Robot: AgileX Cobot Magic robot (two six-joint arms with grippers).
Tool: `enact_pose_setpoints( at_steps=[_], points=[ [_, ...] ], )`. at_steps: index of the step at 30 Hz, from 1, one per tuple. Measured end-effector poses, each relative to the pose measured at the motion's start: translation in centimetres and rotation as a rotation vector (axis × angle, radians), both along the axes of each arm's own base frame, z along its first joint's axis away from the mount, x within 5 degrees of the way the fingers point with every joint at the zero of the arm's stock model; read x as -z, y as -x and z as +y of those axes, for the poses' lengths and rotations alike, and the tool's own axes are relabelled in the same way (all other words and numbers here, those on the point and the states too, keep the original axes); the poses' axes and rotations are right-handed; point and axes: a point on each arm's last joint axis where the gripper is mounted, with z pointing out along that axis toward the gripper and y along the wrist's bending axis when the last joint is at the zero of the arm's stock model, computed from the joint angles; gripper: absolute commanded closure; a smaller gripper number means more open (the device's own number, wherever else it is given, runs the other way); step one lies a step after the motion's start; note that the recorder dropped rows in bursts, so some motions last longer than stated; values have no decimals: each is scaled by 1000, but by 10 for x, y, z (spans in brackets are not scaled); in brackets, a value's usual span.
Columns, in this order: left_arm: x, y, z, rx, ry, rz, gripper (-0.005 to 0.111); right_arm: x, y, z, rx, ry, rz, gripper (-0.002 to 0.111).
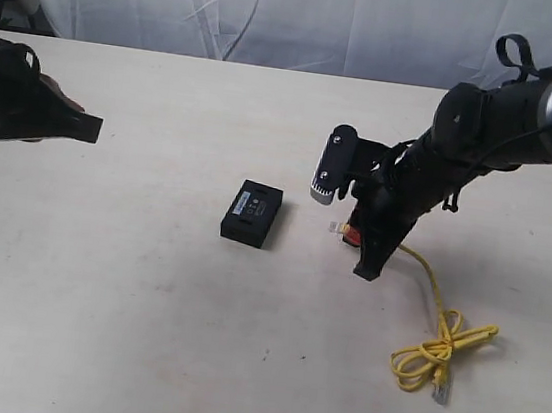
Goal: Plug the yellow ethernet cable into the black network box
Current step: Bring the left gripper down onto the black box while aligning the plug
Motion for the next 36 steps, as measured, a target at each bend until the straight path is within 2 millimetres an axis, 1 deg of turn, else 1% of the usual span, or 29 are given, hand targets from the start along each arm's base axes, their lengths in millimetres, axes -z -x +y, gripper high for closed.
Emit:
enact_pose_setpoints(
  at_steps=[2,4,9,11,17,20,23,27,31,36],
  points=[
    [1,-3,-2,12,0,27,107,0,0,-1,-14,3,3,109],
    [3,-10,-6,34,0,77,107,0,0,-4,-22,5,14,109],
    [13,-37,-15,99,-30,159,107,-1,-8,-22,40,-35,29,109],
    [20,-48,-18,105,-36,176,107,-1,-9,-25,45,-72,40,109],
    [40,-77,-27,133,-30,234,107,-7,-8,-14,-2,-209,52,109],
    [48,-91,-33,148,-32,243,107,-7,-9,-13,-7,-223,36,109],
    [56,-103,-46,178,-33,249,107,-8,-10,-11,-19,-236,15,109],
    [66,-117,-68,231,-36,261,107,-10,-12,-2,-34,-259,-5,109],
    [80,-129,-80,267,-42,295,107,-3,-18,8,-35,-277,4,109],
    [93,-144,-91,290,-38,312,107,14,-21,9,-43,-262,40,109]
  ],
)
